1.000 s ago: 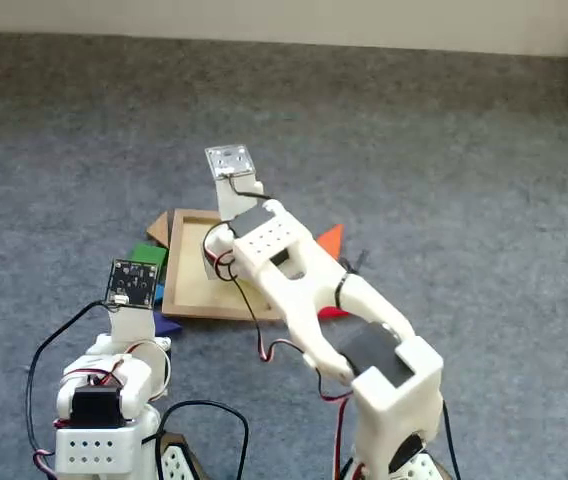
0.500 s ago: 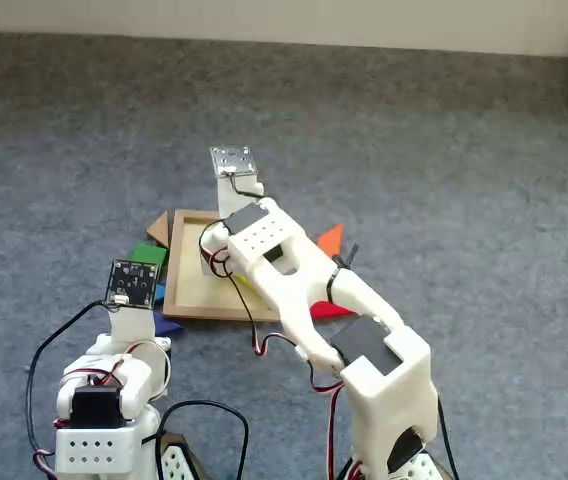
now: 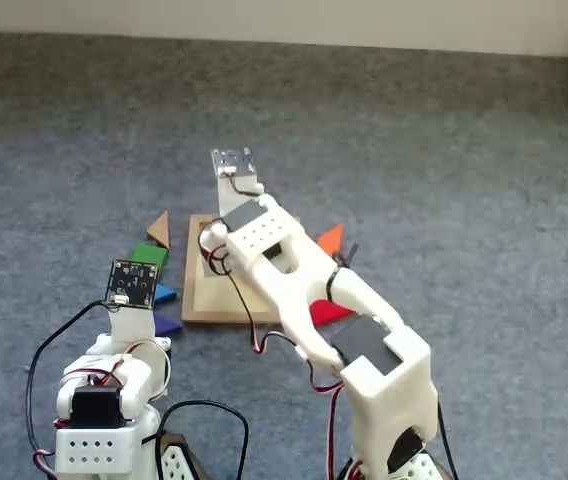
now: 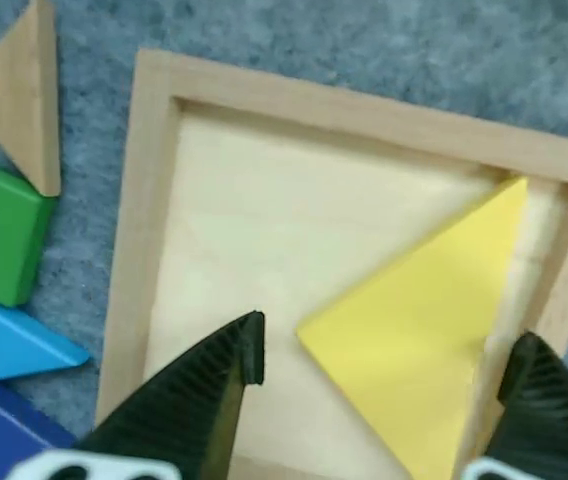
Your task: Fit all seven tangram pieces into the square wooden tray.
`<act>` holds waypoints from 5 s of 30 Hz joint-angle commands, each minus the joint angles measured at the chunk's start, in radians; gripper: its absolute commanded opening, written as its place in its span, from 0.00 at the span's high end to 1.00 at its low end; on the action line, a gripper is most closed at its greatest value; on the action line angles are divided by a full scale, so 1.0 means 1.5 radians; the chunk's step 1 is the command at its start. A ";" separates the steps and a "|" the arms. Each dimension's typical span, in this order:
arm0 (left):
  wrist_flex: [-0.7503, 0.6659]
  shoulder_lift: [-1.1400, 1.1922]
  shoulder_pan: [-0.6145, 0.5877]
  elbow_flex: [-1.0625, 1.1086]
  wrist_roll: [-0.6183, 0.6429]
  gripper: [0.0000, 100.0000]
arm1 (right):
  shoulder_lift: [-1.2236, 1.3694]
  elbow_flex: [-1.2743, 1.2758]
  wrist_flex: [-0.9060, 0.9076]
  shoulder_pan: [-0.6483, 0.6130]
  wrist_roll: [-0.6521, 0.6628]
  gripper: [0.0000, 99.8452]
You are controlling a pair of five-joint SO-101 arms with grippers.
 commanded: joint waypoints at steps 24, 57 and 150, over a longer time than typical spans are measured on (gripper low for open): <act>0.002 -0.017 -0.010 0.013 0.004 0.99 | -0.006 -0.071 0.020 0.008 0.217 0.92; 0.002 -0.017 -0.010 0.013 0.004 0.99 | -0.299 0.054 0.138 0.126 0.221 0.94; 0.002 -0.017 -0.010 0.013 0.004 0.99 | -0.423 0.563 -0.027 0.224 0.476 0.68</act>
